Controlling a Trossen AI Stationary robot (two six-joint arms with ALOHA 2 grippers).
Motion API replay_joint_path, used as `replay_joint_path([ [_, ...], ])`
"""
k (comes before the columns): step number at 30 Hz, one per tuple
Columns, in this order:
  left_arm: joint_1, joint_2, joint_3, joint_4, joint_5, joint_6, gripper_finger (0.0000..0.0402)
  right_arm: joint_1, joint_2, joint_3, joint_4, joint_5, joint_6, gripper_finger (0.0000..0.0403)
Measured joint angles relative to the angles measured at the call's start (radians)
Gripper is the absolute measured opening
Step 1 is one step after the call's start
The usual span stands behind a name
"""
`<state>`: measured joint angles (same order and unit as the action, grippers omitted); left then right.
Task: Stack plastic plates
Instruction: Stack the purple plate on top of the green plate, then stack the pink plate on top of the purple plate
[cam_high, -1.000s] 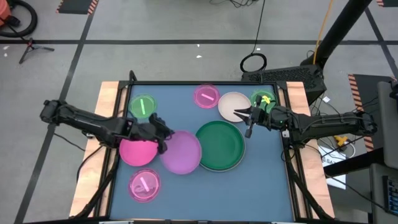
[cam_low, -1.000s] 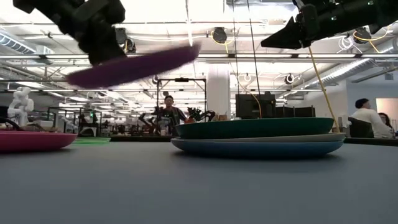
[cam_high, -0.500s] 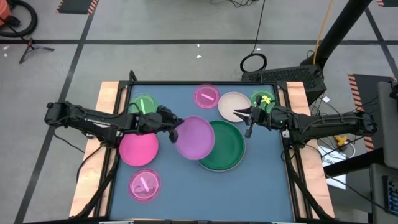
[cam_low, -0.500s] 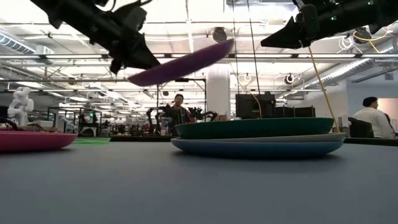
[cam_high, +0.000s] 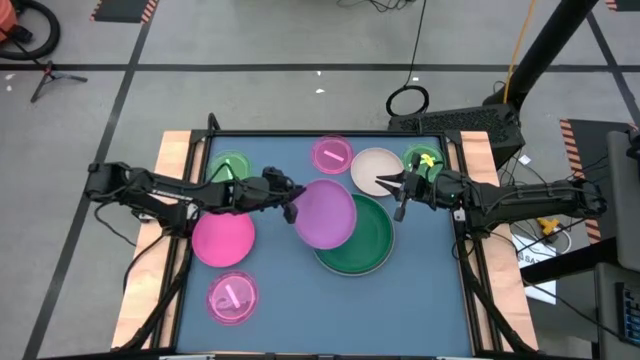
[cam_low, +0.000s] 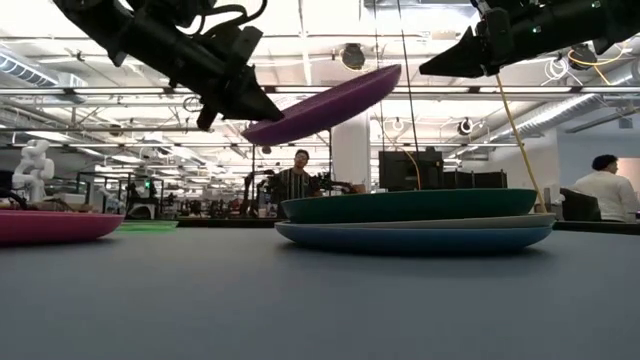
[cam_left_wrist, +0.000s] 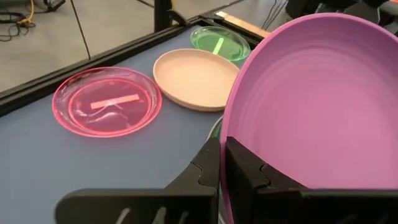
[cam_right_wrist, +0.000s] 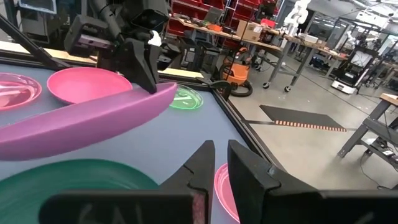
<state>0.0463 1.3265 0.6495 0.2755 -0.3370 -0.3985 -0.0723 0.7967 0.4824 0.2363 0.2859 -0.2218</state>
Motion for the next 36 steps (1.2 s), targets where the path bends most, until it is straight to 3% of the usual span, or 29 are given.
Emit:
replay_joint_path([
  [16, -0.014, 0.092, 0.006, 0.089, 0.0, -0.058, 0.001, 0.0, 0.0, 0.0, 0.014, 0.0, -0.001, 0.0038],
  [21, -0.018, 0.126, 0.047, 0.087, 0.0, -0.056, 0.0036, 0.0, 0.0, 0.0, 0.013, 0.0, -0.003, 0.0038],
  [32, -0.016, 0.226, 0.188, -0.139, -0.004, -0.041, 0.0047, 0.0, 0.0, 0.0, 0.005, 0.0, -0.003, 0.0038],
  [36, -0.018, 0.241, 0.206, -0.137, -0.005, -0.025, 0.0048, 0.0, 0.0, 0.0, 0.005, 0.0, -0.003, 0.0038],
])
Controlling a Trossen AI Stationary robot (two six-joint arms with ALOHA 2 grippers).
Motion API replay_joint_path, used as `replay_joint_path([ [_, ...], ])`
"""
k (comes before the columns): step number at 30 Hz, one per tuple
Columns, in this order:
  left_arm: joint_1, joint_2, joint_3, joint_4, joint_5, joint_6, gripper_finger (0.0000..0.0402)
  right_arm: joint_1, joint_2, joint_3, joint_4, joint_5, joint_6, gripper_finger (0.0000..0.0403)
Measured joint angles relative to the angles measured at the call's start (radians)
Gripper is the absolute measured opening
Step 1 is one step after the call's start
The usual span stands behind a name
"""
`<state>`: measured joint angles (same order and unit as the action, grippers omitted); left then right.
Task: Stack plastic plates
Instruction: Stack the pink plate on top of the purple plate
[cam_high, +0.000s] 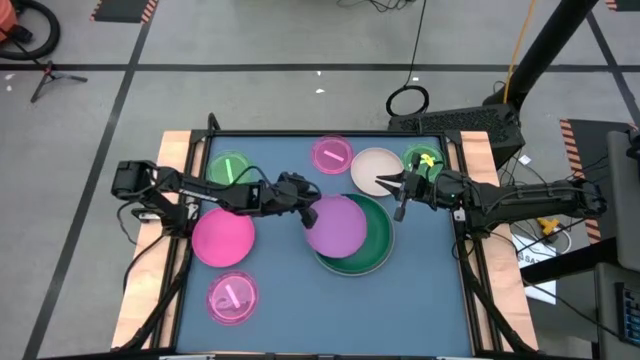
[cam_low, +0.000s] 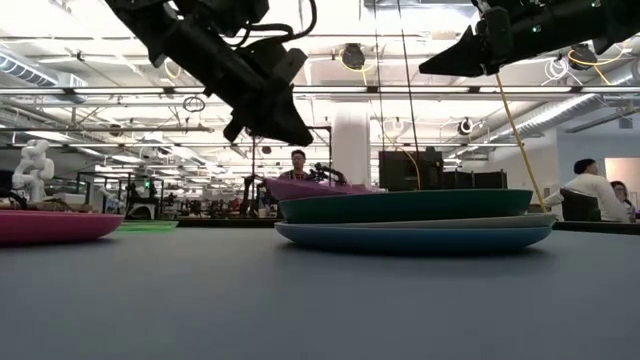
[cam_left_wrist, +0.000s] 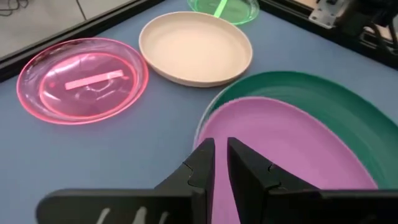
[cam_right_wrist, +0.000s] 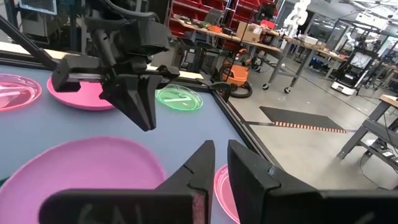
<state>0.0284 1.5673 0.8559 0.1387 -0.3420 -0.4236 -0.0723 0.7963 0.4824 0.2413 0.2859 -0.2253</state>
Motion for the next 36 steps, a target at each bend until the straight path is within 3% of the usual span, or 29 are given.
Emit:
replay_joint_path([
  [17, 0.001, -0.012, 0.002, -0.081, 0.0, 0.046, 0.0049, 0.0, 0.0, 0.0, -0.012, 0.0, 0.0, 0.0038],
  [22, 0.0, -0.049, 0.022, -0.231, 0.032, 0.046, 0.0049, 0.0, 0.0, 0.0, -0.01, 0.0, 0.0, 0.0038],
  [29, -0.047, -0.066, 0.189, -0.696, 0.038, 0.027, 0.0049, -0.001, 0.0, 0.001, -0.006, 0.002, -0.008, 0.0038],
  [36, -0.156, -0.064, 0.246, -0.906, 0.081, 0.022, 0.0049, -0.001, 0.0, 0.001, -0.006, 0.003, -0.023, 0.0038],
])
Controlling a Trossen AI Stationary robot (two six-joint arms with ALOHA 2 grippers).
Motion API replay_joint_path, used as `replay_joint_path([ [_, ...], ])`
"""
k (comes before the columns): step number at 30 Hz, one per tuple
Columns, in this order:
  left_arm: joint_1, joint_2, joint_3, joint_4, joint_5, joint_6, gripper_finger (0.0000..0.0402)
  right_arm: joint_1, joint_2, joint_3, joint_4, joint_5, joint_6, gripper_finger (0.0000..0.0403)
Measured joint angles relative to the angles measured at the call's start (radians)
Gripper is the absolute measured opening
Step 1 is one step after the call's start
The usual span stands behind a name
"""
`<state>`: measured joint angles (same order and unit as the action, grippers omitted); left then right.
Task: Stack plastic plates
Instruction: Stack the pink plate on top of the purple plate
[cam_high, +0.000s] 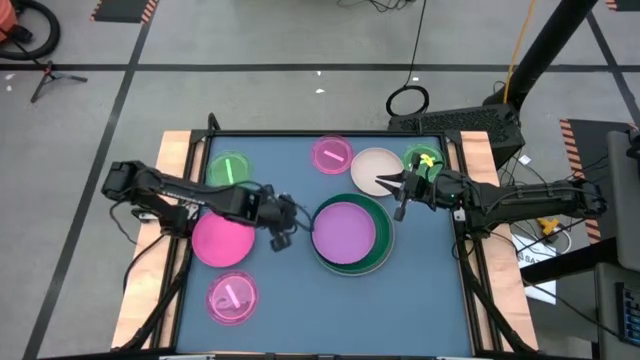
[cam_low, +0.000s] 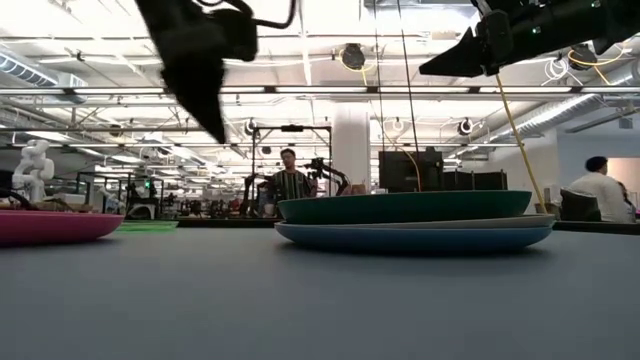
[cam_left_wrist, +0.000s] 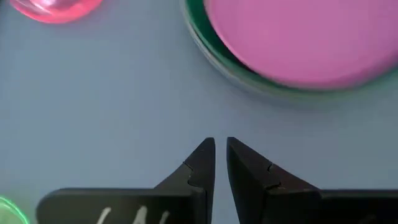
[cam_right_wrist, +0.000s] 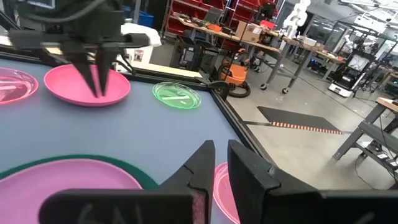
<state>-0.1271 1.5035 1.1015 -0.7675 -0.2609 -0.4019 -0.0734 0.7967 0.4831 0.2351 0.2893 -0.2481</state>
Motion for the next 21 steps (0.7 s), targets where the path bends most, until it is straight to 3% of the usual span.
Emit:
replay_joint_path([
  [10, -0.144, 0.008, 0.0, -0.224, 0.036, -0.193, 0.0058, 0.0, 0.0, 0.0, 0.028, 0.001, -0.005, 0.0038],
  [15, -0.182, 0.009, 0.0, -0.338, 0.035, -0.343, 0.0117, 0.0, 0.0, 0.0, 0.029, 0.001, -0.004, 0.0038],
  [21, -0.267, 0.008, -0.043, -0.328, 0.001, -0.371, 0.018, 0.0, 0.0, 0.0, 0.029, 0.0, -0.004, 0.0038],
])
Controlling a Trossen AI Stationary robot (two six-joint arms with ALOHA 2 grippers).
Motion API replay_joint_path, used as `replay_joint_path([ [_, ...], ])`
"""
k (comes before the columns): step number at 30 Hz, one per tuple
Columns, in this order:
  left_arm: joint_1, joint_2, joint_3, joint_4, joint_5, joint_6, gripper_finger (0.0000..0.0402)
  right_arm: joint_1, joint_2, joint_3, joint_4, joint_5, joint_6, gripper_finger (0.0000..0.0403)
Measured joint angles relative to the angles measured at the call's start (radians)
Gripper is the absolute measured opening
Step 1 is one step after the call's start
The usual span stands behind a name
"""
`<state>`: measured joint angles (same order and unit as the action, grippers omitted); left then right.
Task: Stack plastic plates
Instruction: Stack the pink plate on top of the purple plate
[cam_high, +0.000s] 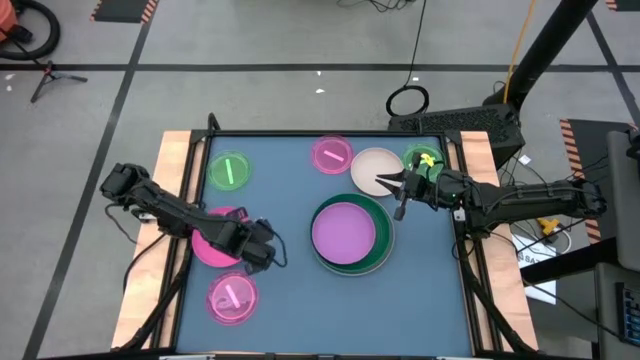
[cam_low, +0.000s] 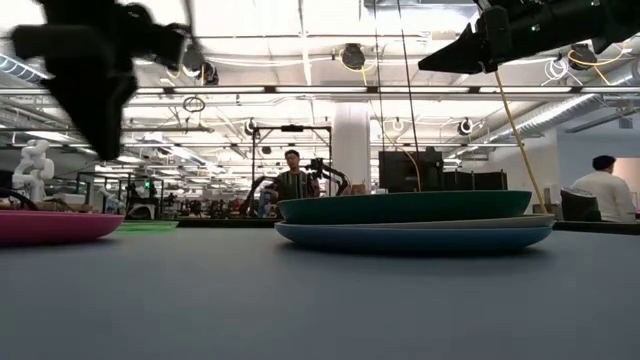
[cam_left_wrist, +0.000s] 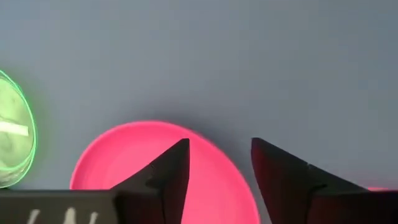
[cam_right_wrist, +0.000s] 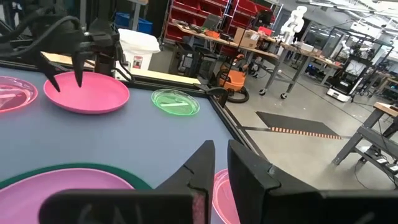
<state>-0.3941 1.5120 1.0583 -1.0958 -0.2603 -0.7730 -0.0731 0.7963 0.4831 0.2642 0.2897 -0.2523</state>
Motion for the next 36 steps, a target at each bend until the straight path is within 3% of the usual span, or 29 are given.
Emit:
replay_joint_path([
  [6, -0.074, -0.001, -0.13, 0.026, 0.001, -0.099, 0.0184, 0.0, 0.0, 0.0, 0.0, 0.0, 0.002, 0.0038],
  [13, -0.121, -0.002, -0.242, 0.243, 0.052, -0.12, 0.0184, 0.0, 0.0, 0.0, 0.0, 0.0, 0.004, 0.0038],
  [24, -0.126, -0.002, -0.329, 0.262, 0.028, -0.203, 0.0179, 0.0, 0.0, 0.0, 0.002, 0.0, 0.001, 0.0038],
  [27, -0.126, -0.002, -0.329, 0.269, 0.027, -0.178, 0.015, 0.0, 0.0, 0.0, 0.009, 0.0, -0.002, 0.0038],
  [34, -0.126, -0.002, -0.316, 0.257, 0.023, -0.139, 0.0023, 0.0, 0.0, 0.0, 0.008, 0.0, -0.003, 0.0038],
  [36, -0.125, -0.002, -0.284, 0.238, 0.022, -0.108, 0.0013, 0.0, 0.0, 0.0, 0.009, 0.0, -0.003, 0.0038],
])
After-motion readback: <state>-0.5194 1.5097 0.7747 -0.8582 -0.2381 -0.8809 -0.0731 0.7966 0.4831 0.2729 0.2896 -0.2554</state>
